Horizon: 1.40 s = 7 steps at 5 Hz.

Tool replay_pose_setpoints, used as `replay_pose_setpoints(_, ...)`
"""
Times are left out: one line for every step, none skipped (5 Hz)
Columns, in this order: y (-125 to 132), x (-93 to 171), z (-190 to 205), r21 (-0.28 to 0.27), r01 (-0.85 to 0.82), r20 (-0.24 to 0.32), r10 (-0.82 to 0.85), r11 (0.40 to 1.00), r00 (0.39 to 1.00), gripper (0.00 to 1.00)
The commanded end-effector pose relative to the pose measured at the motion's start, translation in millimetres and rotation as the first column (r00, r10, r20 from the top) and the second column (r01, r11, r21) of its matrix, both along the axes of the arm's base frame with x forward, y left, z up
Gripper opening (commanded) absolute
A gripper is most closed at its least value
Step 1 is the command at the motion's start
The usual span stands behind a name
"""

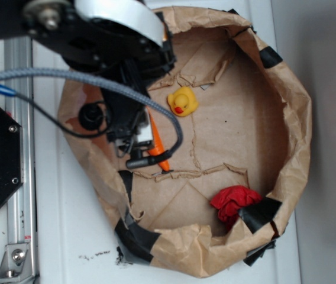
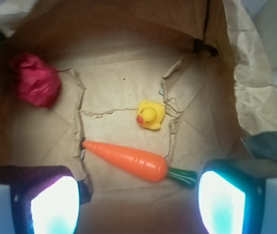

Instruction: Grab the yellow duck.

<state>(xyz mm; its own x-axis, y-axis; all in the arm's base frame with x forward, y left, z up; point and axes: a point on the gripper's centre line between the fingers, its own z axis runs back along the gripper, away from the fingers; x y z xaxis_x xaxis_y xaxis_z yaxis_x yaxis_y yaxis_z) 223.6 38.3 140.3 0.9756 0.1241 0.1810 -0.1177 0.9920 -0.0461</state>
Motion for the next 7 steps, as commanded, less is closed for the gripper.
replay_pose_setpoints(13.0, 15.3, -21.2, -0.003, -0.023, 0.001, 0.023, 1.0, 1.0, 1.0)
replay_pose_setpoints(4.9, 26.0, -35.8, 0.001, 0.046, -0.011, -0.046, 0.999, 0.999, 1.0)
replay_pose_setpoints(5.8, 34.0, -49.2, 0.001, 0.123, -0.02, -0.123, 0.992, 0.992, 1.0)
replay_pose_setpoints(1.4, 39.3, -66.5, -0.072, 0.204, -0.027, -0.207, 0.976, 0.978, 1.0)
replay_pose_setpoints(-11.8, 36.0, -74.9, -0.069, 0.274, -0.036, -0.277, 0.959, 0.96, 1.0)
replay_pose_setpoints(-15.0, 38.4, -74.7, -0.078, 0.328, -0.021, -0.33, 0.941, 0.944, 1.0)
replay_pose_setpoints(-16.1, 42.9, -70.7, -0.095, 0.328, -0.008, -0.33, 0.94, 0.944, 1.0)
